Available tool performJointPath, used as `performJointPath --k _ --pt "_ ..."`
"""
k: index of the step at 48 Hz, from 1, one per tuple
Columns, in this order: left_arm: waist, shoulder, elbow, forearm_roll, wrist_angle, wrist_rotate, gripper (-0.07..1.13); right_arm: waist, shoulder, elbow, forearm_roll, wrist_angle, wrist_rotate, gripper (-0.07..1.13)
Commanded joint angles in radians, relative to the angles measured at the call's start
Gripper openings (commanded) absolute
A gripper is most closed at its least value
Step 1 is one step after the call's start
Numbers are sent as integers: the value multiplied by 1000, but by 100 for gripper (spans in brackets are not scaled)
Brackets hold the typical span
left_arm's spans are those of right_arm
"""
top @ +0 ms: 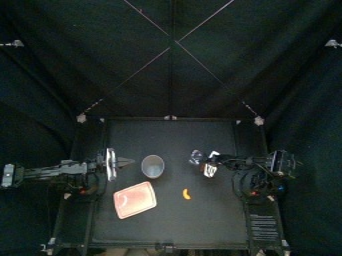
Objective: Pick the pie then place it on the pink plate
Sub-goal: Pick the pie
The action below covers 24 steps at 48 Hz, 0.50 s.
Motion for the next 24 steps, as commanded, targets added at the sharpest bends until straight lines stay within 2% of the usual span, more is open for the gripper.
performJointPath --k 1,11,24 --pt "3 5 -12 3 -9 2 2 -3 -3 -25 0 5 5 104" --pt "5 5 -9 3 -9 2 2 5 -26 -32 6 29 5 97" --pt "5 5 -9 2 -9 0 2 31 -103 -23 40 64 5 72"
